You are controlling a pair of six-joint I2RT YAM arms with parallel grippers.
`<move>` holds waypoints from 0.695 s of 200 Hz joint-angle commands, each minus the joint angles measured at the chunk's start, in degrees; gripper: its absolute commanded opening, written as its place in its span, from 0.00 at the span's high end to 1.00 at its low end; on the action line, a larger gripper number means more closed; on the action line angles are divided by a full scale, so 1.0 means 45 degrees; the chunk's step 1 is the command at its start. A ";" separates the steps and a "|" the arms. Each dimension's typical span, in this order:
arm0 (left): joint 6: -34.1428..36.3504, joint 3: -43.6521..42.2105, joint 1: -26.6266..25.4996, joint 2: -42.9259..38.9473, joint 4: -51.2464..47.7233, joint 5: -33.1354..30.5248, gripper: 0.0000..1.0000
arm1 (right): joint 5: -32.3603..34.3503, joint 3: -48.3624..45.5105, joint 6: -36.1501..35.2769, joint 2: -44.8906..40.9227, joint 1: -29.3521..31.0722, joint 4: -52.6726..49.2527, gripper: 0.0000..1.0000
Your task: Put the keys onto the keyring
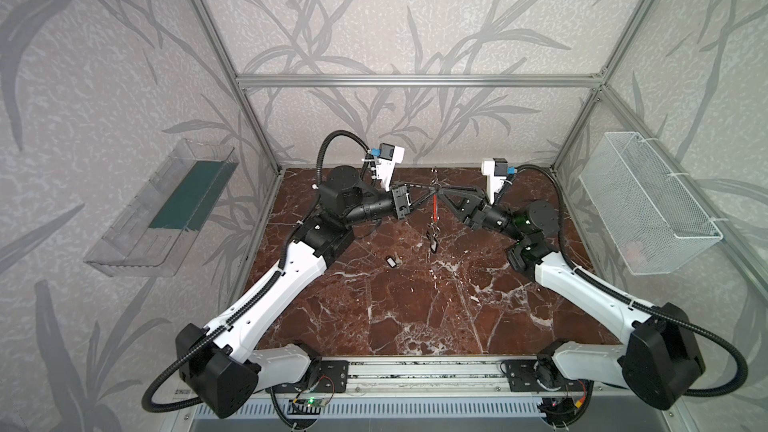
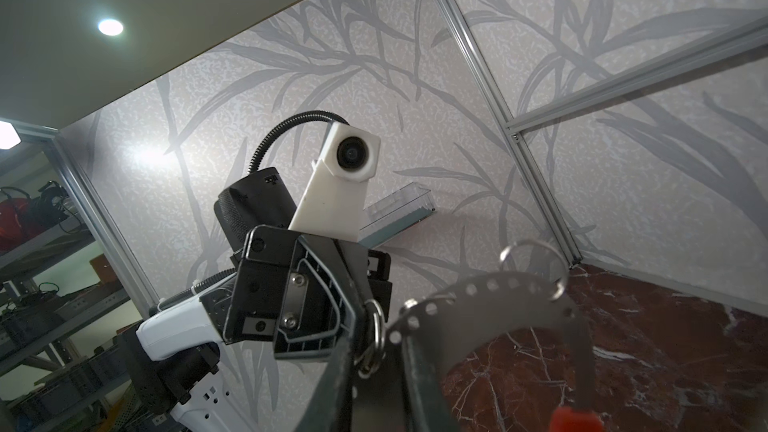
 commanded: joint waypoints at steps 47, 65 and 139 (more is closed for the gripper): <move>0.2398 0.1057 -0.0095 -0.0660 -0.3460 -0.1581 1.00 | 0.0366 -0.0492 -0.1444 -0.1369 -0.0574 -0.2316 0.67; 0.2818 0.1241 -0.0151 -0.0658 -0.4001 -0.1986 1.00 | 0.0347 -0.0410 -0.1614 -0.1448 -0.0581 -0.2868 0.67; 0.4151 0.1559 -0.0625 -0.0651 -0.5328 -0.3118 1.00 | 0.0235 -0.0111 -0.2054 -0.1450 -0.0567 -0.3784 0.67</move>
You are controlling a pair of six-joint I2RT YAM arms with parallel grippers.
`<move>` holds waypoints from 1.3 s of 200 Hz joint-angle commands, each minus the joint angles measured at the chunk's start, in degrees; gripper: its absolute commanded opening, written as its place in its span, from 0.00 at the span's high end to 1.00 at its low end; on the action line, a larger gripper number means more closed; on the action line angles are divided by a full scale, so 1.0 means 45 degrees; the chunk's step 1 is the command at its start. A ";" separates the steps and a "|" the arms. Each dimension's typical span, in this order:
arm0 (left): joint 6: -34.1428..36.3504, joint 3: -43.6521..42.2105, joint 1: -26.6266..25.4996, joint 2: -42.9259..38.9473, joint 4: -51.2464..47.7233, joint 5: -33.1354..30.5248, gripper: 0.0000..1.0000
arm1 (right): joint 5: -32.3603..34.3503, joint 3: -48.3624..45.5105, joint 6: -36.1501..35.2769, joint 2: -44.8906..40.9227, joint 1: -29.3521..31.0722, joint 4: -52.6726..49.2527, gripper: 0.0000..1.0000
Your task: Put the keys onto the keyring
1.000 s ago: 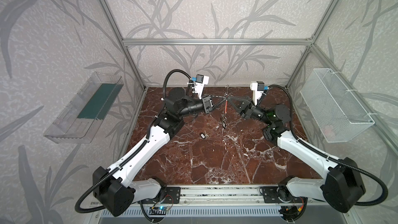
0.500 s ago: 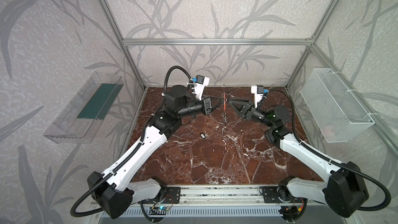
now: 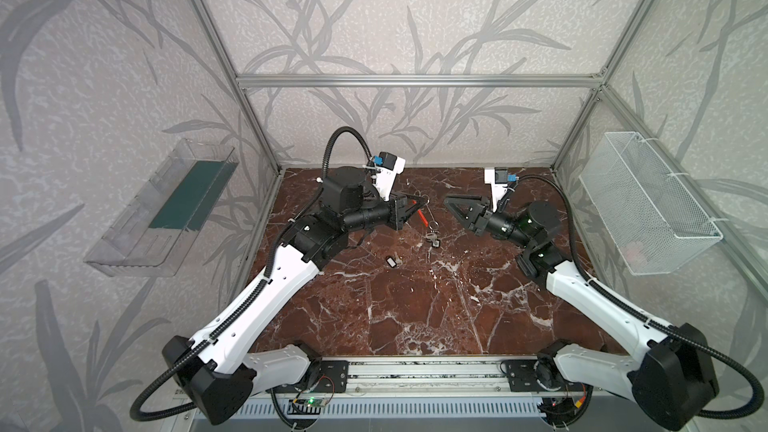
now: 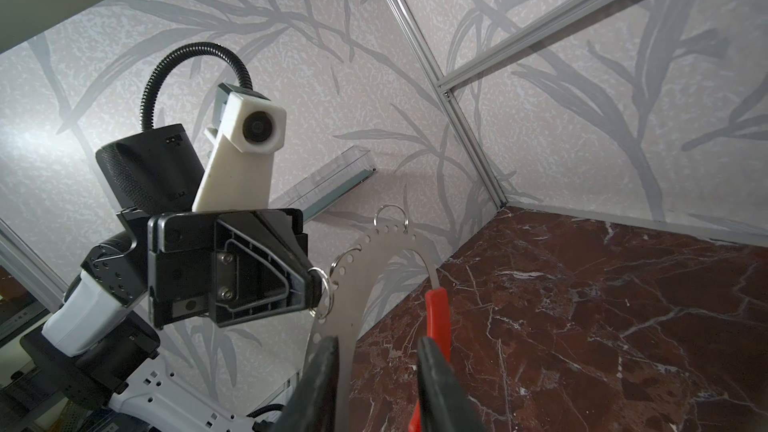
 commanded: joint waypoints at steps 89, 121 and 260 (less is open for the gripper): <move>0.1517 0.0708 -0.0474 0.0001 -0.0941 -0.0476 1.00 | -0.1083 0.1197 -0.0743 0.0025 0.0062 -0.1102 0.71; 0.1551 0.0794 -0.0473 0.0145 -0.0910 0.0297 1.00 | -0.2298 0.1836 -0.0580 0.0513 0.0165 -0.1049 0.78; 0.1559 0.1016 -0.0450 0.0382 -0.0939 0.0880 1.00 | -0.3099 0.2196 -0.1099 0.0893 0.0336 -0.2157 0.78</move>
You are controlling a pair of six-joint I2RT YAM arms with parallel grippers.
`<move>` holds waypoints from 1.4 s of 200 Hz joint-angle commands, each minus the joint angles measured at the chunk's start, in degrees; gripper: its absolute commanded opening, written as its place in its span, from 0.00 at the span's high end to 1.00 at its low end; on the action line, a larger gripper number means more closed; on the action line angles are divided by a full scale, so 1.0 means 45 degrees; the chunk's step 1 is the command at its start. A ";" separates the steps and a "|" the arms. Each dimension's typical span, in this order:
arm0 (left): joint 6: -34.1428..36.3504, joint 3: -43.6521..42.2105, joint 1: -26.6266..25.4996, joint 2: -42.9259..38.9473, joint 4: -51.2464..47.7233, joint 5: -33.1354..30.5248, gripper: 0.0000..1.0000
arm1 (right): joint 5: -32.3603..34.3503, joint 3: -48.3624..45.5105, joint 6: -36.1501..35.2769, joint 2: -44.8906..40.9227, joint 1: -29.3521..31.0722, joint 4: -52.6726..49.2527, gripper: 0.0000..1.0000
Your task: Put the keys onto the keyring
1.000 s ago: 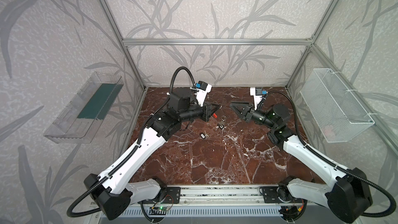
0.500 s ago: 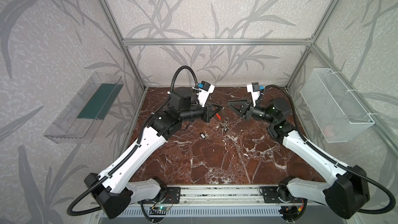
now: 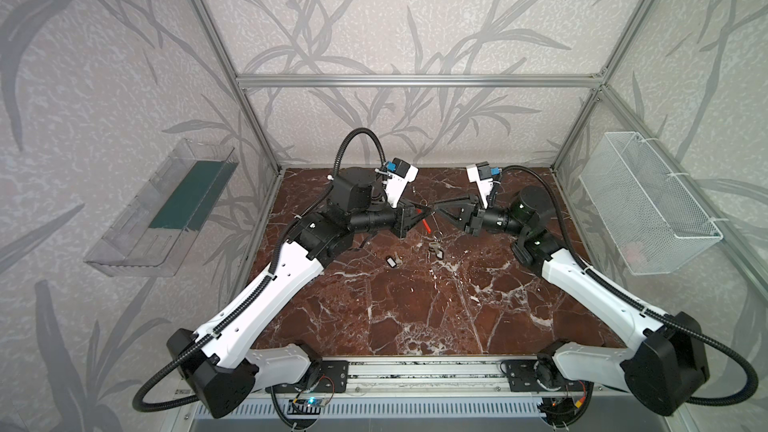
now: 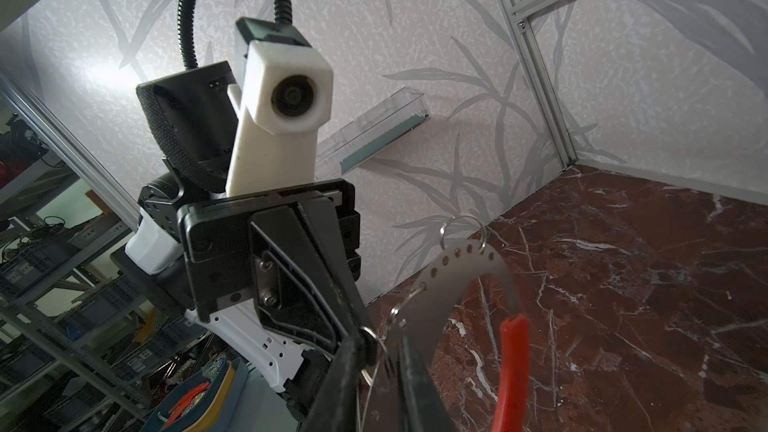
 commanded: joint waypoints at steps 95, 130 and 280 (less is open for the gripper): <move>0.0060 0.0466 -0.0026 -0.0009 0.0243 0.0527 1.00 | -0.0253 0.0368 -0.0573 -0.0138 0.0171 -0.0444 0.95; 0.0044 0.0364 -0.0038 -0.0064 0.0263 0.0491 1.00 | -0.0235 0.0310 -0.0578 -0.0230 0.0191 -0.0420 1.00; -0.1793 -0.1012 0.0600 -0.0568 0.2197 0.1572 0.76 | 0.0101 -0.0138 -0.0344 -0.0548 0.0093 0.0287 1.00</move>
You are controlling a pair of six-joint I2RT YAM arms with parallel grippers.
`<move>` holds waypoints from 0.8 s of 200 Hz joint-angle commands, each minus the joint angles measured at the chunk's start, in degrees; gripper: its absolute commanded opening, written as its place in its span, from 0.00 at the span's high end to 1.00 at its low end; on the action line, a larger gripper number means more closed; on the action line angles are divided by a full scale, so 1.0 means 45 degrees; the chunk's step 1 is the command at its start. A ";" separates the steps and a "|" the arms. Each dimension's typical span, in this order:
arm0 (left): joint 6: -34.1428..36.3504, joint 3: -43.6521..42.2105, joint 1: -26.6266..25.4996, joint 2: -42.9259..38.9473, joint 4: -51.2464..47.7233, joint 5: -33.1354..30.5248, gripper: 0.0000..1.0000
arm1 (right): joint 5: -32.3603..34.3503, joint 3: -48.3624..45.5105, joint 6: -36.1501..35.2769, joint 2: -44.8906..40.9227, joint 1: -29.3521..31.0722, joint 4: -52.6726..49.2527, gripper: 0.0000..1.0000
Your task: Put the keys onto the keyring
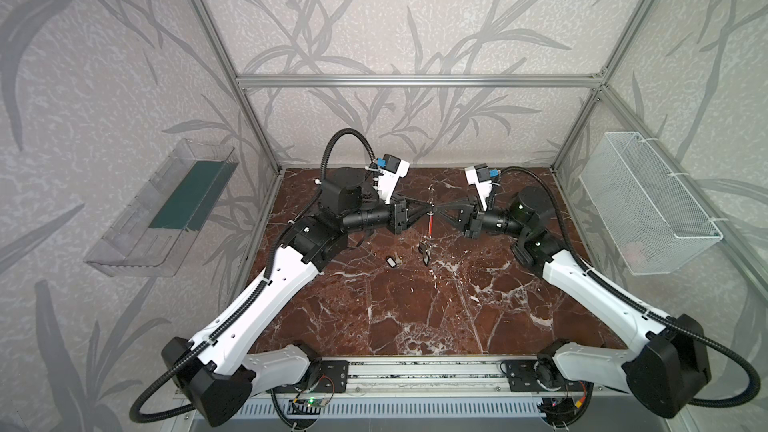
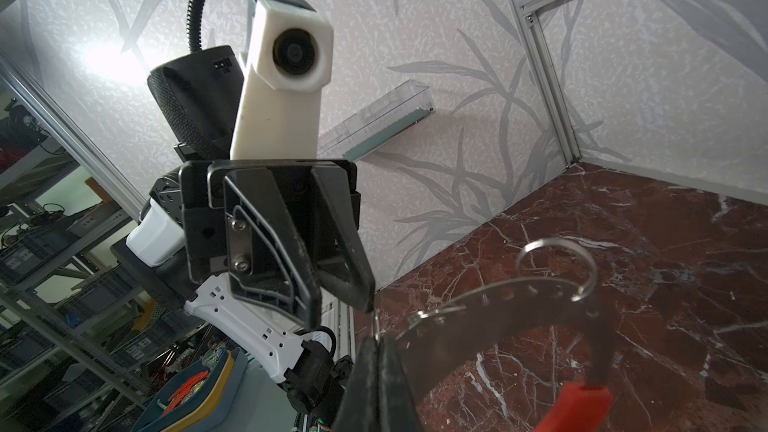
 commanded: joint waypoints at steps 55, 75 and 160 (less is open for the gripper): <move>-0.0282 -0.0693 0.0224 -0.0130 0.0503 -0.0001 0.73 | 0.0157 -0.0153 0.0086 -0.0505 -0.0004 0.0490 1.00; -0.0582 -0.0992 0.0383 -0.0366 0.0893 -0.0442 0.71 | 0.0127 -0.0156 0.0090 -0.0507 0.0006 0.0498 1.00; -0.2367 -0.1613 0.0971 -0.0313 0.3368 0.1308 0.69 | 0.0002 -0.0207 0.0082 -0.0449 0.0001 0.0734 1.00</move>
